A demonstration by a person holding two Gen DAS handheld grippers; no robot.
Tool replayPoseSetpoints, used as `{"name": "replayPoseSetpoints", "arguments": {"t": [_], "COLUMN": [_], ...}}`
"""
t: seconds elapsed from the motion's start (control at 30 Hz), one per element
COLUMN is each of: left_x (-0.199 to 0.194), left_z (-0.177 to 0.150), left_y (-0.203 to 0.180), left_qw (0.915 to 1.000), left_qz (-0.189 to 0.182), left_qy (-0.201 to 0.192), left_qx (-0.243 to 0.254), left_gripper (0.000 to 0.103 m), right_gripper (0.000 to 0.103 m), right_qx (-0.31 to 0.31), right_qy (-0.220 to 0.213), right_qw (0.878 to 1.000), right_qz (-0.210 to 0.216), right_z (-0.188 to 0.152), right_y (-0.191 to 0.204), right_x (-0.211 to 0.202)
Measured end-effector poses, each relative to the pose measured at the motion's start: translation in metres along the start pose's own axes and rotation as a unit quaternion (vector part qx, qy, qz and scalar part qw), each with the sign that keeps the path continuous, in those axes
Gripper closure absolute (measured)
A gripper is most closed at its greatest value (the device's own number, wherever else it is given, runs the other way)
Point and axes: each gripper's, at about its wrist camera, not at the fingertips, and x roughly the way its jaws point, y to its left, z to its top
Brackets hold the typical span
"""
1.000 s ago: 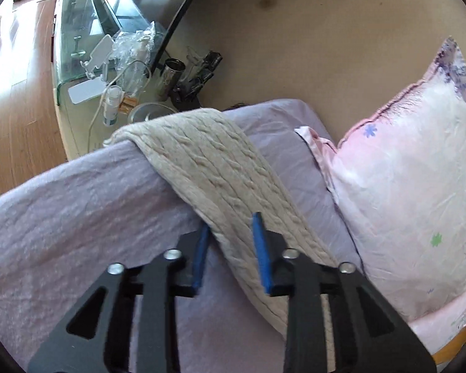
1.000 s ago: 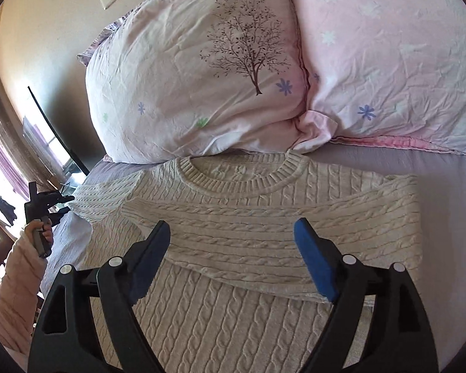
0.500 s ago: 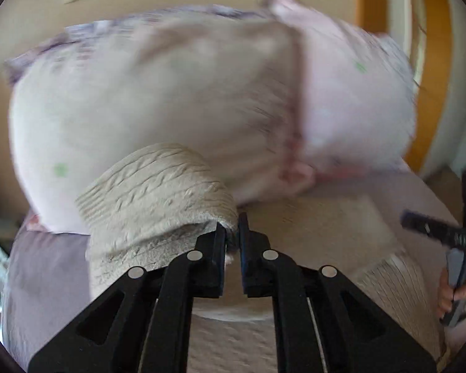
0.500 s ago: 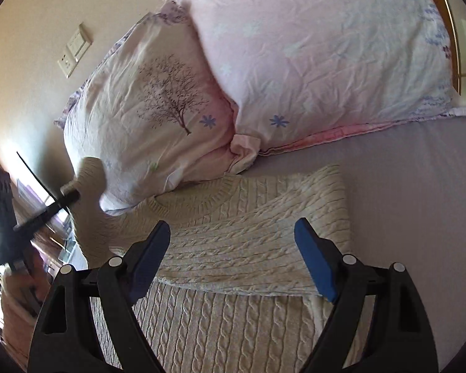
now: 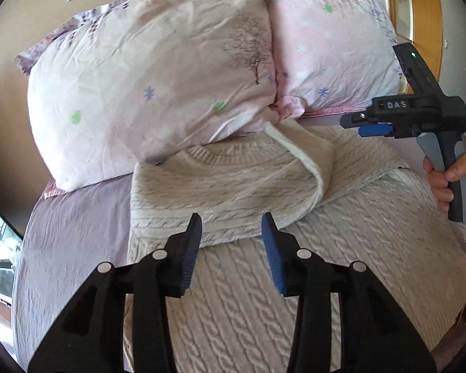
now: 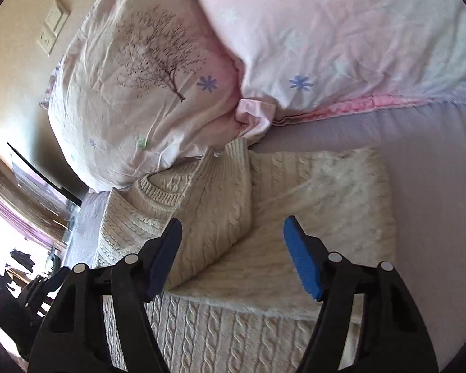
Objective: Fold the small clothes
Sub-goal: 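Grasp the other sweater side with the left tool and fold it inward, then grasp the hem with both tools and fold it up toward the collar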
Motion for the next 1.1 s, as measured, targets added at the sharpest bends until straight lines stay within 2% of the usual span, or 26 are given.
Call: {"name": "replayPoseSetpoints", "arguments": {"t": [0.13, 0.17, 0.2, 0.23, 0.27, 0.3, 0.33, 0.43, 0.5, 0.53, 0.57, 0.6, 0.63, 0.73, 0.83, 0.9, 0.93, 1.0, 1.07, 1.1], "left_x": [-0.006, -0.006, -0.006, -0.007, -0.008, -0.010, -0.014, -0.023, -0.026, -0.027, -0.029, -0.031, -0.034, -0.046, -0.053, -0.054, -0.056, -0.058, -0.067, -0.072], "left_z": [-0.012, -0.015, -0.018, -0.021, -0.024, -0.027, -0.031, -0.044, -0.054, -0.061, -0.068, -0.075, -0.082, -0.106, -0.128, -0.139, -0.146, -0.156, -0.166, -0.170], "left_y": [0.013, 0.015, 0.018, 0.021, 0.026, 0.031, 0.037, 0.057, 0.068, 0.073, 0.076, 0.079, 0.081, 0.086, 0.088, 0.085, 0.081, 0.075, 0.069, 0.067], "left_qw": [0.9997, 0.9995, 0.9992, 0.9990, 0.9986, 0.9982, 0.9979, 0.9961, 0.9940, 0.9925, 0.9911, 0.9897, 0.9886, 0.9866, 0.9833, 0.9815, 0.9805, 0.9774, 0.9780, 0.9775], "left_qz": [0.003, 0.001, -0.002, -0.002, -0.001, 0.001, 0.004, 0.008, 0.002, -0.006, -0.012, -0.019, -0.025, -0.026, -0.041, -0.055, -0.063, -0.084, -0.087, -0.091], "left_qy": [0.007, 0.010, 0.014, 0.017, 0.021, 0.022, 0.022, 0.020, 0.024, 0.029, 0.034, 0.038, 0.040, 0.049, 0.065, 0.078, 0.085, 0.093, 0.085, 0.083], "left_qx": [-0.024, -0.031, -0.037, -0.042, -0.049, -0.055, -0.061, -0.085, -0.106, -0.119, -0.128, -0.137, -0.143, -0.153, -0.165, -0.166, -0.166, -0.170, -0.170, -0.171], "left_gripper": [0.056, 0.054, 0.054, 0.054, 0.053, 0.053, 0.051, 0.047, 0.046, 0.045, 0.044, 0.043, 0.041, 0.036, 0.035, 0.035, 0.037, 0.045, 0.049, 0.053], "right_gripper": [0.033, 0.039, 0.052, 0.098, 0.096, 0.096, 0.096, 0.096, 0.093, 0.075, 0.064, 0.047, 0.041, 0.040, 0.041, 0.045, 0.051, 0.059, 0.074, 0.078], "right_qx": [-0.080, -0.088, -0.100, -0.109, -0.106, -0.091, -0.077, -0.010, 0.041, 0.062, 0.081, 0.095, 0.096, 0.093, 0.118, 0.113, 0.107, 0.098, 0.088, 0.086], "right_qy": [0.021, 0.031, 0.046, 0.054, 0.059, 0.041, 0.018, -0.063, -0.078, -0.073, -0.064, -0.063, -0.068, -0.055, -0.007, -0.004, 0.001, 0.021, 0.035, 0.049], "right_qw": [0.995, 0.994, 0.989, 0.984, 0.981, 0.986, 0.987, 0.992, 0.991, 0.991, 0.990, 0.989, 0.988, 0.990, 0.992, 0.993, 0.994, 0.995, 0.994, 0.992], "right_qz": [-0.048, -0.064, -0.096, -0.130, -0.151, -0.135, -0.138, -0.108, -0.098, -0.096, -0.097, -0.097, -0.096, -0.088, -0.044, -0.027, -0.023, 0.015, 0.047, 0.076], "right_z": [0.015, 0.017, 0.018, 0.016, 0.014, 0.013, 0.011, -0.004, -0.025, -0.039, -0.053, -0.070, -0.088, -0.134, -0.167, -0.183, -0.190, -0.205, -0.220, -0.229], "right_y": [0.063, 0.070, 0.075, 0.075, 0.068, 0.059, 0.051, 0.015, -0.017, -0.031, -0.044, -0.058, -0.065, -0.081, -0.097, -0.091, -0.088, -0.081, -0.075, -0.071], "right_x": [0.054, 0.069, 0.089, 0.102, 0.111, 0.104, 0.089, 0.021, -0.016, -0.030, -0.041, -0.058, -0.071, -0.106, -0.119, -0.128, -0.131, -0.134, -0.136, -0.134]}}
